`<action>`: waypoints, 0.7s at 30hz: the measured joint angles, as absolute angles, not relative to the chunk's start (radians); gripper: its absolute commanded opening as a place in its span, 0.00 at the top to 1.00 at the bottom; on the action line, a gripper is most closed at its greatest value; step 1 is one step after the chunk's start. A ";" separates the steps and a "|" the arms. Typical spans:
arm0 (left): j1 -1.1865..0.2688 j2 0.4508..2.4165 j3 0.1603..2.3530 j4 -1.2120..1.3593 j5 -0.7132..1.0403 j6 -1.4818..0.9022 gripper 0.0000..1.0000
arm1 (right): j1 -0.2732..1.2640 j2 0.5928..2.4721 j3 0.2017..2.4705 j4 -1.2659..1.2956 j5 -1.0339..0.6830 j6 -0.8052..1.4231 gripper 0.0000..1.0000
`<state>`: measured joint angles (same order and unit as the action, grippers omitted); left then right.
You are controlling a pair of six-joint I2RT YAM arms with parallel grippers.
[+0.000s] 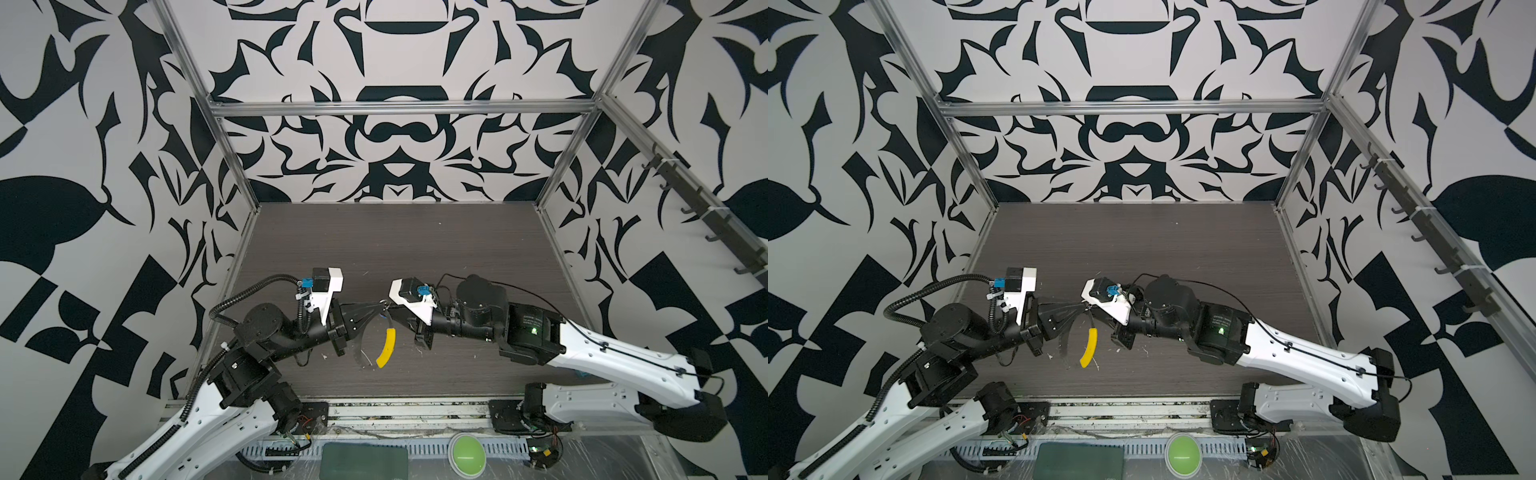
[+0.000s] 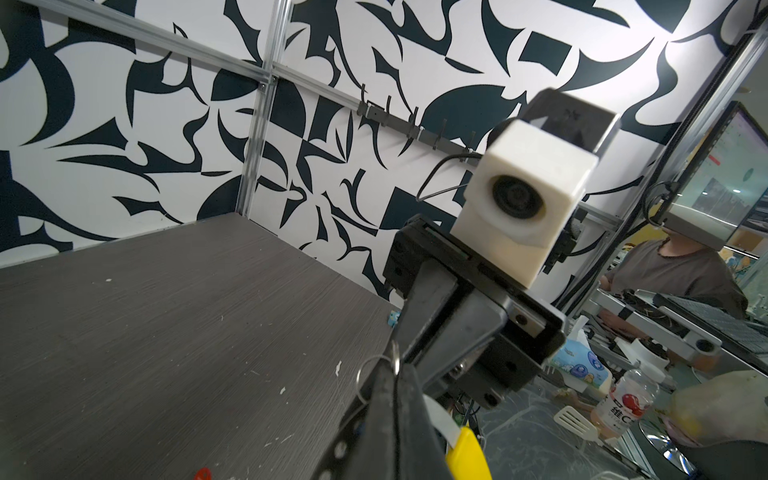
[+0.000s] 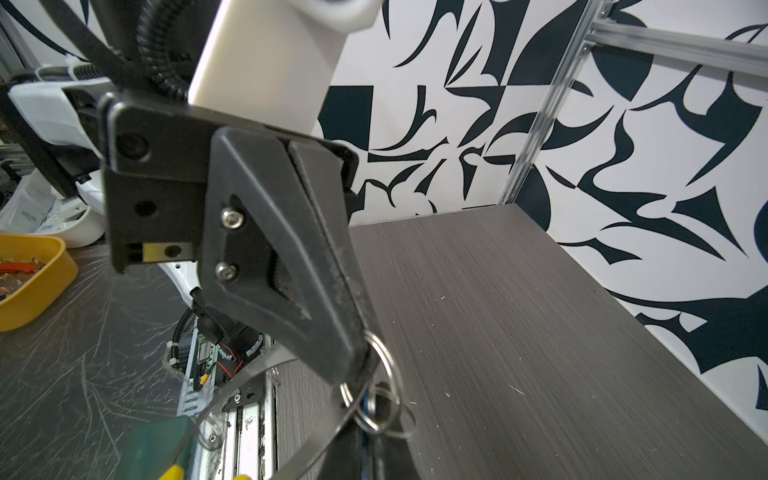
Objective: Remove the keys from the keyring
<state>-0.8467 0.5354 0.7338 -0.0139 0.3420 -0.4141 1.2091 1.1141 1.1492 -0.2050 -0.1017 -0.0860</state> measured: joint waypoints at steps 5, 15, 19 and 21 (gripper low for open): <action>-0.847 0.542 0.753 -0.077 0.365 -0.396 1.00 | 1.217 1.111 1.150 -0.242 -0.091 -0.103 1.00; -0.846 0.553 0.807 -0.148 0.400 -0.384 1.00 | 1.235 1.079 1.179 -0.341 -0.047 -0.162 1.00; -0.846 0.556 0.818 -0.154 0.400 -0.384 1.00 | 1.241 1.077 1.189 -0.349 -0.044 -0.173 1.00; -0.846 0.556 0.817 -0.153 0.397 -0.385 1.00 | 1.242 1.080 1.189 -0.350 -0.043 -0.178 1.00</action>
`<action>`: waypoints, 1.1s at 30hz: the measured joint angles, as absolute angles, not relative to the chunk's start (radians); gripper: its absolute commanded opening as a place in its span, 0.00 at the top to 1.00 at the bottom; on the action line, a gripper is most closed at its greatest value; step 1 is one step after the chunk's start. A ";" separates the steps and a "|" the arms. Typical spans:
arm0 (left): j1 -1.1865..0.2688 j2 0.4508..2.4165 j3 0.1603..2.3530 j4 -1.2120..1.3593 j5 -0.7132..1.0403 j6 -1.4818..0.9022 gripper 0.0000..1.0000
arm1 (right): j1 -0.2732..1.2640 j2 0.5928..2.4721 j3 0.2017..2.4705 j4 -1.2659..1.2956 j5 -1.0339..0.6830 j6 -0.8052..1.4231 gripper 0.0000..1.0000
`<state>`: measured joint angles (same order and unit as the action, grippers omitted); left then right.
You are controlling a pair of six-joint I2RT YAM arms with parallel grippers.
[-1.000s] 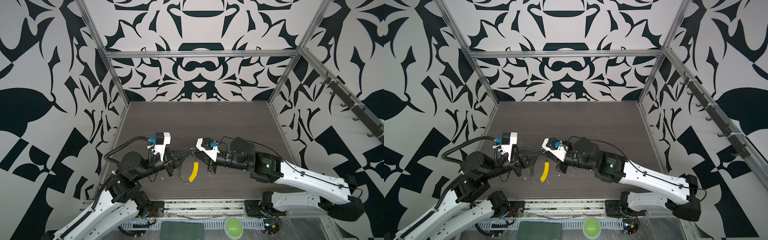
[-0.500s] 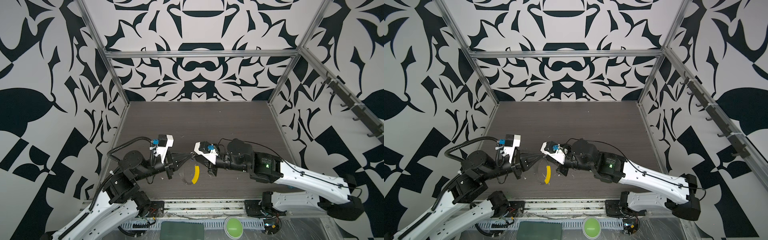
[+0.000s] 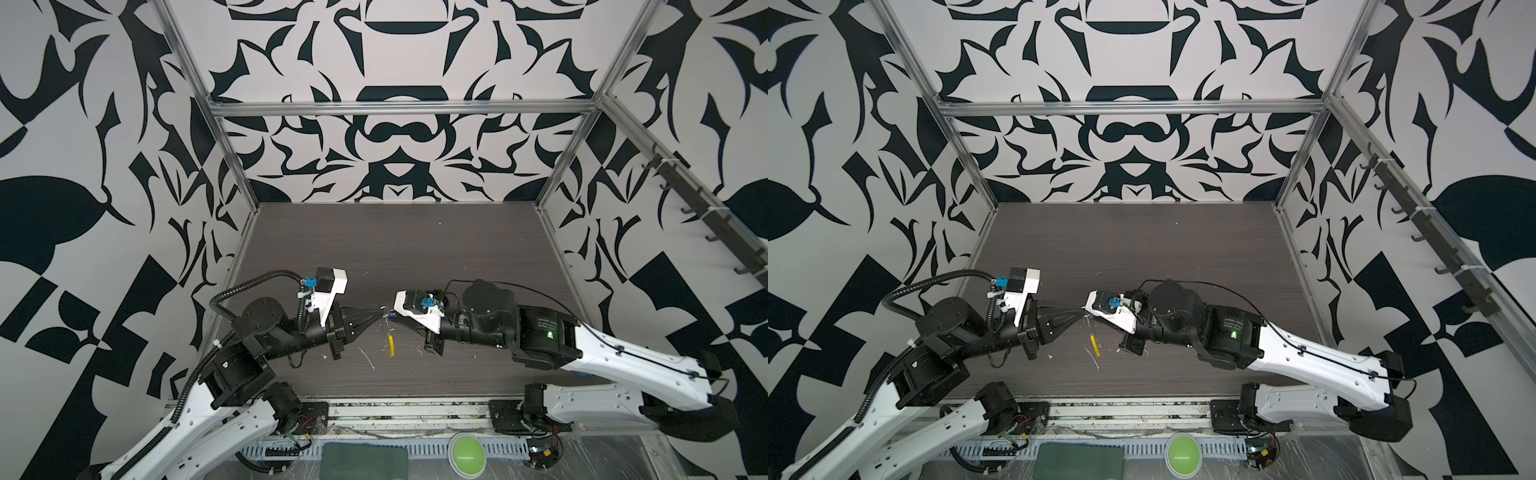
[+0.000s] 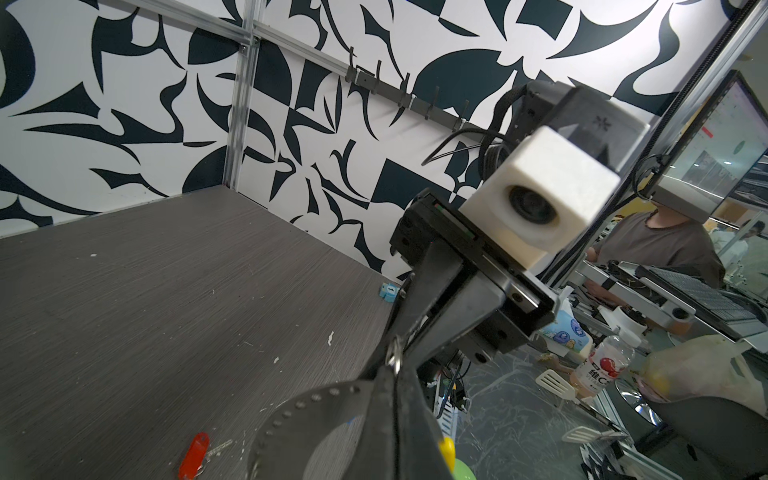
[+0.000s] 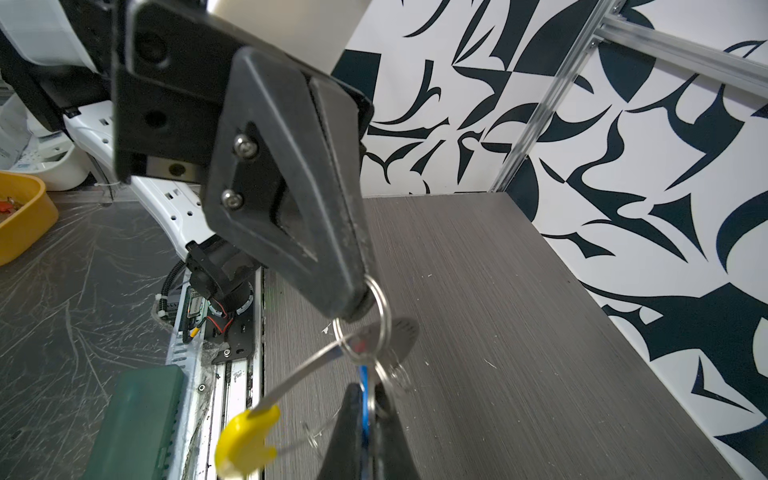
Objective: Remove the keys from the keyring
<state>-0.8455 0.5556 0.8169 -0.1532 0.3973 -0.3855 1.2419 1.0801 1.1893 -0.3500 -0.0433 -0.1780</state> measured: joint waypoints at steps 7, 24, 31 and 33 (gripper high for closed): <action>-0.846 0.540 0.807 -0.146 0.377 -0.394 1.00 | 1.264 1.107 1.202 -0.349 -0.016 -0.187 1.00; -0.840 0.549 0.807 -0.136 0.377 -0.402 1.00 | 1.281 1.158 1.226 -0.332 -0.020 -0.187 1.00; -0.837 0.556 0.803 -0.109 0.379 -0.412 1.00 | 1.280 1.158 1.225 -0.319 -0.006 -0.186 1.00; -0.837 0.555 0.802 -0.109 0.376 -0.412 1.00 | 1.280 1.158 1.225 -0.320 -0.002 -0.185 1.00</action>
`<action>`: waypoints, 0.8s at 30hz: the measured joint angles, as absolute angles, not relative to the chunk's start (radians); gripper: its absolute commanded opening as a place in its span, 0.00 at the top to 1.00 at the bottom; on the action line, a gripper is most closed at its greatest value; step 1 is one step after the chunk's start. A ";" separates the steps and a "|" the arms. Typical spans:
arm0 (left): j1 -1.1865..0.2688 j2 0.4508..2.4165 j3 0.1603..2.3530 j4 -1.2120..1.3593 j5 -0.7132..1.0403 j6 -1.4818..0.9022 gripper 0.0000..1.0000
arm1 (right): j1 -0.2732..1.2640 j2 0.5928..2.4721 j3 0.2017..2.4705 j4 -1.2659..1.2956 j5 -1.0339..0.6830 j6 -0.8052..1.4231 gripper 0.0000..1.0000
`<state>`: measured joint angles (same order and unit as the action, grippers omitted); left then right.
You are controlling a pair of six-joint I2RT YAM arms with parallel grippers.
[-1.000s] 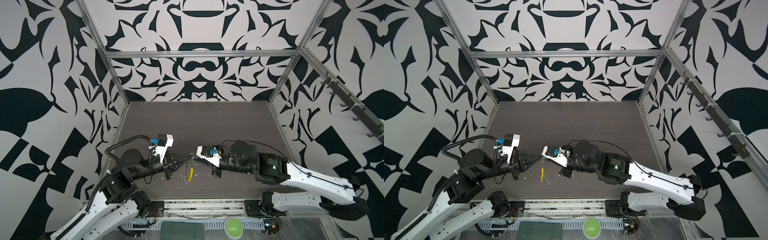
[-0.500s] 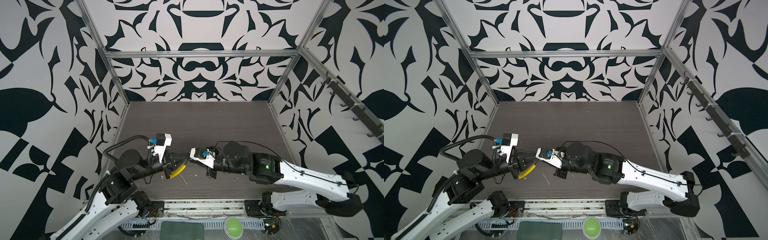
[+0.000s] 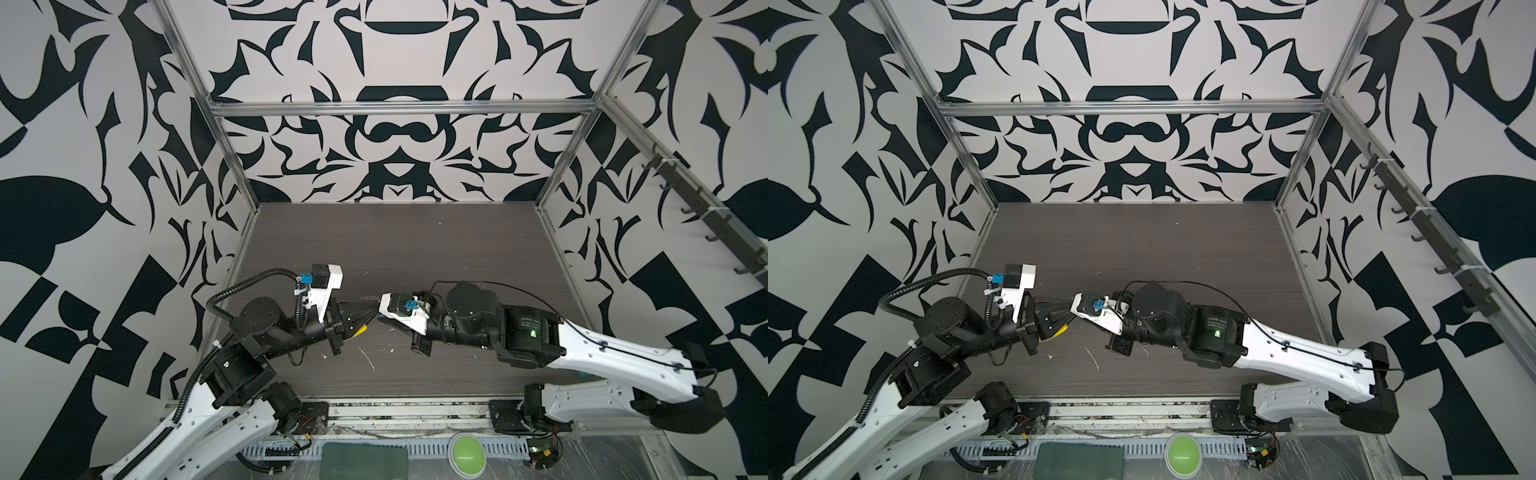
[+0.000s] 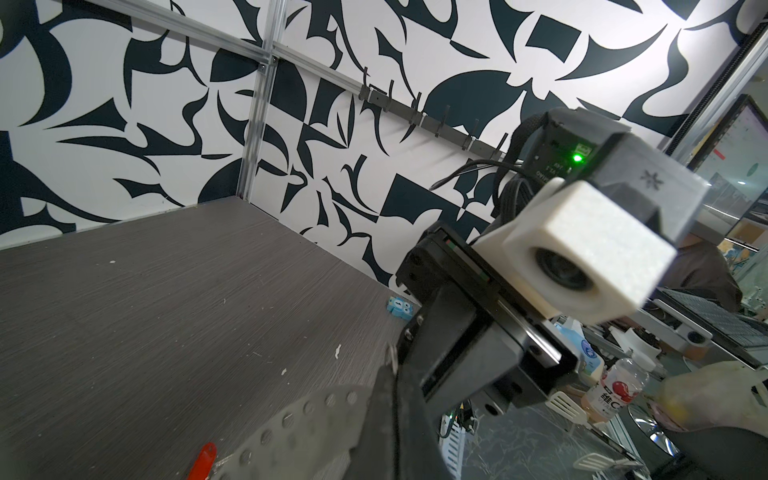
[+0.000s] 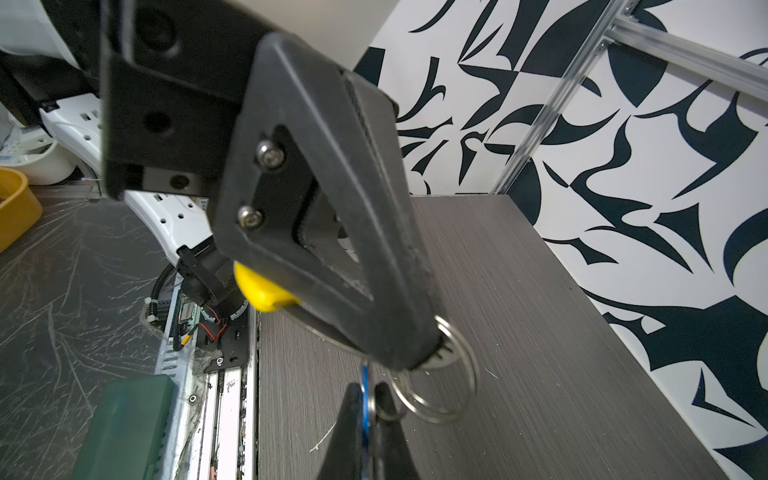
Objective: Remove the keys from the keyring
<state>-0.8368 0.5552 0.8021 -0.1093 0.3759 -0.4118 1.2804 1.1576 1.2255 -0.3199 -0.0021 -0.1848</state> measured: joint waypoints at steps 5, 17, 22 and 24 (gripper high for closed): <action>-0.837 0.551 0.802 -0.120 0.370 -0.404 1.00 | 1.285 1.136 1.194 -0.295 0.006 -0.177 1.00; -0.839 0.543 0.802 -0.142 0.369 -0.390 1.00 | 1.298 1.064 1.138 -0.281 0.042 -0.156 1.00; -0.841 0.542 0.803 -0.150 0.371 -0.384 1.00 | 1.298 1.047 1.134 -0.284 0.049 -0.153 1.00; -0.841 0.544 0.808 -0.158 0.373 -0.379 1.00 | 1.299 1.048 1.134 -0.285 0.048 -0.147 0.93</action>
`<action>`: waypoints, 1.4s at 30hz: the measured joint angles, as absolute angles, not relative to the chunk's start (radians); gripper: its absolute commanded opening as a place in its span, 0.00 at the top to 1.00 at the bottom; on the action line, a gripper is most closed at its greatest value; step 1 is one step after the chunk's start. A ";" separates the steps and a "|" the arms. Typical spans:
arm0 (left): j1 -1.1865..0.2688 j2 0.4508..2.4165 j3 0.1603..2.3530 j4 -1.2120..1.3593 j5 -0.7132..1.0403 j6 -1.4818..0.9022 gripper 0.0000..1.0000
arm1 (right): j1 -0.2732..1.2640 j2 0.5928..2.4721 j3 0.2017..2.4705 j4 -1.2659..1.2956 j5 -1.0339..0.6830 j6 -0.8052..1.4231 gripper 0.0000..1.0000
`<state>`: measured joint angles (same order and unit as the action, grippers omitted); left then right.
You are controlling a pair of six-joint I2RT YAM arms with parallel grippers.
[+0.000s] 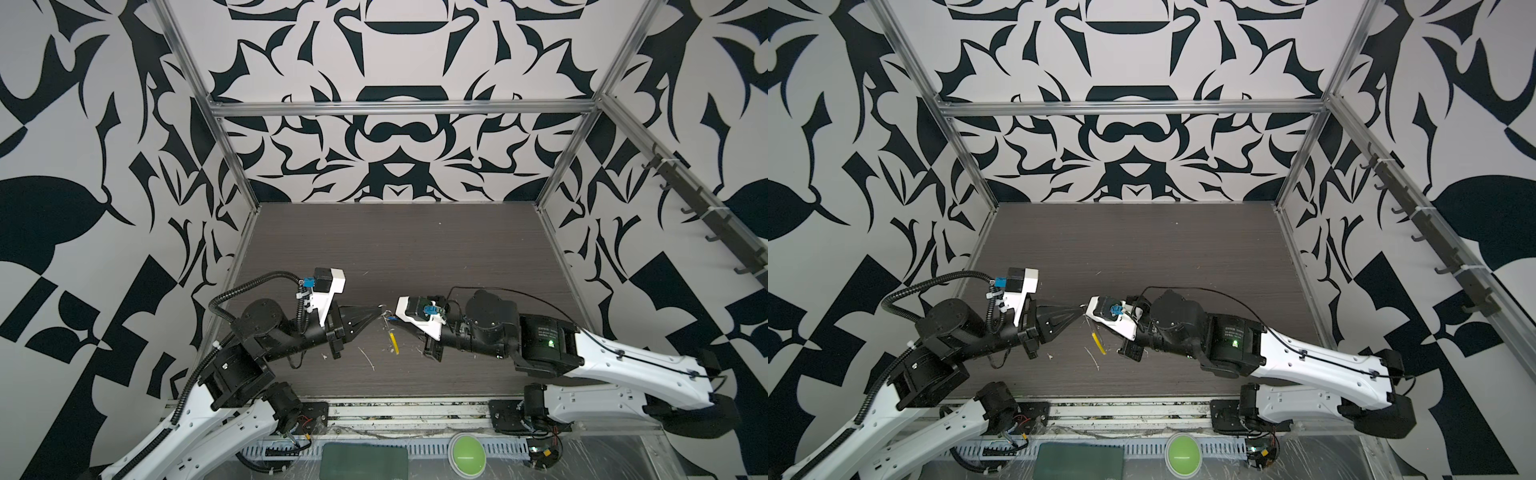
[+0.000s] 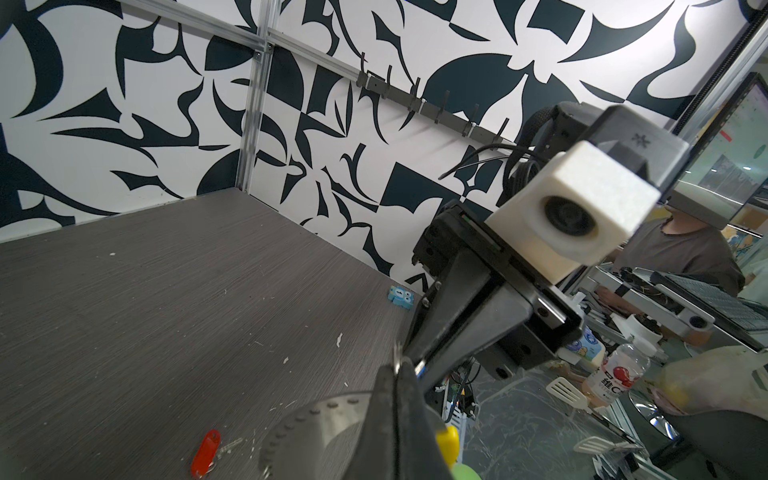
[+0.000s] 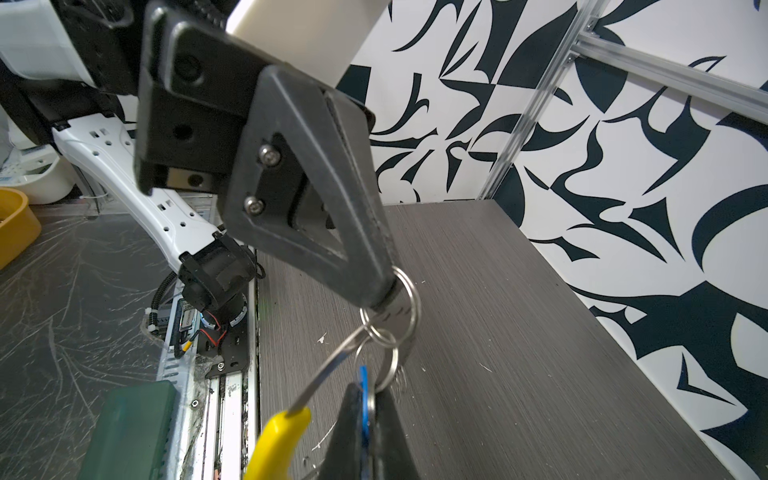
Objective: Remove the keys from the keyring
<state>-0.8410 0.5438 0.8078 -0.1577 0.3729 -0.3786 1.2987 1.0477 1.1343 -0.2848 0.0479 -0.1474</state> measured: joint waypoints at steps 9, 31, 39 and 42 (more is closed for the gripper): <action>-0.840 0.569 0.875 -0.195 0.379 -0.361 1.00 | 1.299 1.002 1.079 -0.316 0.030 -0.123 0.57; -0.840 0.615 0.905 -0.227 0.420 -0.351 1.00 | 0.909 1.067 1.027 0.113 -0.719 0.290 0.51; -0.840 0.608 0.907 -0.228 0.420 -0.351 1.00 | 0.909 1.075 1.027 0.145 -0.767 0.343 0.61; -0.840 0.608 0.907 -0.228 0.420 -0.350 1.00 | 0.909 1.086 1.027 0.155 -0.773 0.353 0.64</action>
<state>-0.8398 0.6079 0.9070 -0.2279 0.4202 -0.3504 0.9092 1.0863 1.0267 0.1547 -0.7731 0.3534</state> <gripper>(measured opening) 0.041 0.381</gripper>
